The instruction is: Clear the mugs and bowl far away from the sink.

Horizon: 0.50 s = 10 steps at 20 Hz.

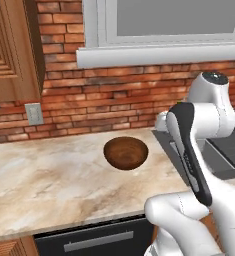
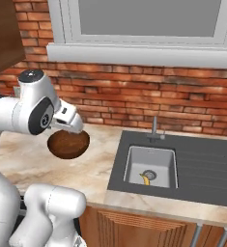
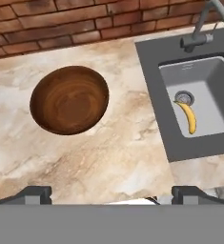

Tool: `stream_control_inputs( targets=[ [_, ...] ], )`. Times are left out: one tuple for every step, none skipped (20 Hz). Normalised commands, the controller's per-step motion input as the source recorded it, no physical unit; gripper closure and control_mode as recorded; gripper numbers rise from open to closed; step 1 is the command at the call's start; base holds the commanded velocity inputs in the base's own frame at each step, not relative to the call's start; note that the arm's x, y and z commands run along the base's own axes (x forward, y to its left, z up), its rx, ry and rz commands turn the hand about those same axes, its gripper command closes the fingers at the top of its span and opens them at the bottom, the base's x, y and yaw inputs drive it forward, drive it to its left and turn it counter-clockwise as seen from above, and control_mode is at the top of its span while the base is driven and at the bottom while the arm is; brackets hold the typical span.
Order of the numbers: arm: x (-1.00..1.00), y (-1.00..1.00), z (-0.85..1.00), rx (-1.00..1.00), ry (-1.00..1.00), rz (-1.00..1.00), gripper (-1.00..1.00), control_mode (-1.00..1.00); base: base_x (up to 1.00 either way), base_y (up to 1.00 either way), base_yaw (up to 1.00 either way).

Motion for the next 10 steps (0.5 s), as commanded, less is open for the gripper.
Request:
stream_control_inputs(
  targets=[
    [0.79, 0.01, -0.24, 0.00, 0.27, 0.00, -1.00, -1.00, 0.00, 0.00, 0.00],
    [0.67, 0.00, -0.39, 0.00, 0.26, 0.00, -1.00, -1.00, 0.00, 0.00, 0.00],
    [0.58, 0.00, -0.50, 0.00, 0.23, 0.00, -1.00, -1.00, 0.00, 0.00, 0.00],
    [0.42, 0.00, -0.58, 0.04, 0.20, 0.00, -1.00, -1.00, 0.00, 0.00, 0.00],
    [0.23, 0.00, -0.60, 0.08, 0.12, 0.00, -1.00, -1.00, 0.00, 0.00, 0.00],
    [0.14, 0.00, -0.66, 0.08, 0.02, 0.01, -1.00, -1.00, 0.00, 0.00, 0.00],
    [0.00, 0.00, -0.76, 0.10, 0.00, 0.02, -1.00, -1.00, 0.00, 0.00, 0.00],
    [0.02, 0.00, -0.78, 0.10, 0.00, 0.03, -1.00, -1.00, 0.00, 0.00, 0.00],
    [0.00, 0.00, -0.70, 0.10, 0.00, 0.06, -1.00, -1.00, 0.00, 0.00, 0.00],
    [0.00, 0.00, -0.75, 0.07, 0.00, 0.06, -1.00, -1.00, 0.00, 0.00, 0.00]
  ],
)
